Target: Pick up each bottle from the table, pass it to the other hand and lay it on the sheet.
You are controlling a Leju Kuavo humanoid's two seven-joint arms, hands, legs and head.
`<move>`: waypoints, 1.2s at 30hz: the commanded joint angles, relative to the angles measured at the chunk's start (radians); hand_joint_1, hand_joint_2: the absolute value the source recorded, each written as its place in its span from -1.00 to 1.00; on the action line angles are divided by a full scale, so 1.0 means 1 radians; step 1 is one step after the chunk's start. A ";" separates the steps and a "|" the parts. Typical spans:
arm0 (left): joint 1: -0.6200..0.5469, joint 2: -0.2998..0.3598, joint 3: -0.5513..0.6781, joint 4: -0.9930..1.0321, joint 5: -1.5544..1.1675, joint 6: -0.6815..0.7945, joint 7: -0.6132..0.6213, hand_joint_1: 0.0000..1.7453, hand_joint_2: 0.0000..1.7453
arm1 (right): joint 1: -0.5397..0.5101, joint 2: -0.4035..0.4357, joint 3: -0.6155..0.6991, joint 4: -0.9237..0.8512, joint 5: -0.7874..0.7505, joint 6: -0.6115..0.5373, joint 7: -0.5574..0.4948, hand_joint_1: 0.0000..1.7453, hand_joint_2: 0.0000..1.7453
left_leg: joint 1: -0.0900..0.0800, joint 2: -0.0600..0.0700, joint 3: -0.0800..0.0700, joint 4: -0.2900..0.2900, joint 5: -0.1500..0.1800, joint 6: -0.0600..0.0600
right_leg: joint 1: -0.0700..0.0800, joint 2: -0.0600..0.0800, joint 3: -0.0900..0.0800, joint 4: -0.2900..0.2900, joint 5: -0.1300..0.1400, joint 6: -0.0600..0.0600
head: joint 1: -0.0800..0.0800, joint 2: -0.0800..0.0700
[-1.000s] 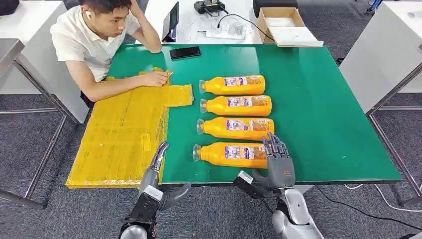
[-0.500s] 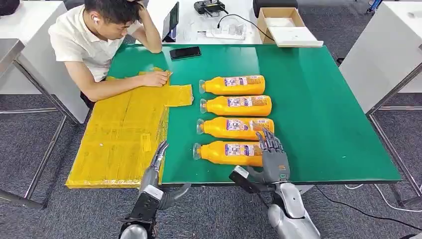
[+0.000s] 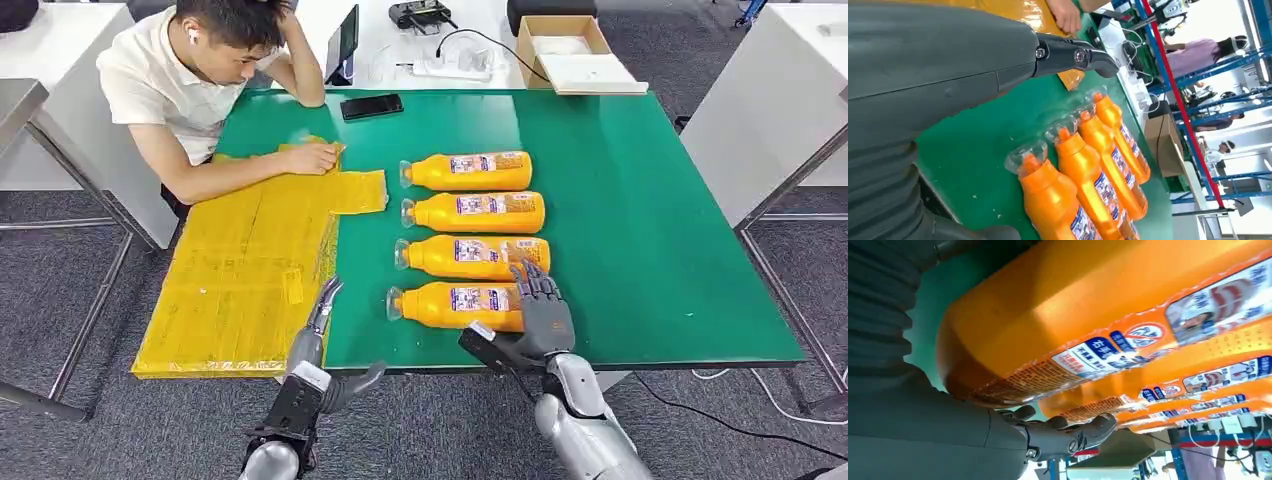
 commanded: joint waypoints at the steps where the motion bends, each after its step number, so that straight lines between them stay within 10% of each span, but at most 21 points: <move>1: -0.038 0.010 -0.013 0.072 0.003 -0.009 0.004 -1.00 1.00 | -0.063 0.020 0.041 0.181 -0.001 0.048 0.009 -1.00 1.00 | 0.001 0.001 0.004 -0.001 0.000 -0.001 | 0.001 -0.001 0.004 -0.001 0.000 -0.001 | 0.000 0.000; 2: -0.040 0.012 -0.017 0.074 0.004 -0.012 0.005 -1.00 1.00 | -0.072 0.019 0.052 0.199 -0.001 0.068 0.007 -1.00 1.00 | 0.001 0.001 0.005 -0.002 0.000 -0.002 | 0.001 -0.001 0.005 -0.002 0.000 -0.002 | 0.000 0.000; 3: -0.042 0.012 -0.017 0.075 0.004 -0.012 0.005 -1.00 1.00 | -0.075 0.019 0.054 0.202 -0.002 0.073 0.002 -0.54 1.00 | 0.001 0.001 0.005 -0.001 0.000 -0.001 | 0.001 0.000 0.004 -0.001 0.000 -0.001 | 0.000 0.000; 8: -0.042 0.012 -0.017 0.075 0.004 -0.012 0.005 -1.00 1.00 | -0.075 0.019 0.054 0.202 -0.002 0.073 0.002 -0.54 1.00 | 0.001 0.000 0.008 -0.002 0.000 -0.001 | 0.001 -0.001 0.007 -0.002 0.000 -0.002 | 0.000 0.000; 9: -0.042 0.012 -0.017 0.075 0.004 -0.012 0.005 -1.00 1.00 | -0.075 0.019 0.054 0.202 -0.002 0.073 0.002 0.64 1.00 | 0.001 0.000 0.008 -0.001 0.000 -0.001 | 0.001 -0.001 0.008 -0.001 0.000 -0.001 | 0.000 0.000; 10: -0.043 0.013 -0.018 0.076 0.005 -0.013 0.006 -1.00 1.00 | -0.080 0.017 0.057 0.212 -0.007 0.092 0.002 0.98 1.00 | 0.001 0.000 0.009 -0.001 0.000 -0.002 | 0.001 -0.002 0.009 -0.002 0.000 -0.002 | 0.000 0.000; 28: -0.051 0.011 -0.020 0.100 0.023 -0.014 0.004 -1.00 1.00 | -0.049 -0.010 0.082 0.271 -0.066 0.206 -0.031 1.00 1.00 | 0.001 0.000 0.017 -0.003 0.000 -0.002 | 0.002 -0.003 0.016 -0.004 0.000 -0.002 | 0.000 0.000; 36: -0.005 -0.027 0.065 0.012 0.257 -0.027 -0.001 -1.00 1.00 | 0.038 0.039 -0.006 0.093 -0.315 0.152 -0.276 1.00 1.00 | 0.002 0.002 0.017 -0.003 0.000 -0.002 | 0.003 -0.001 0.016 -0.004 0.000 -0.003 | 0.000 0.000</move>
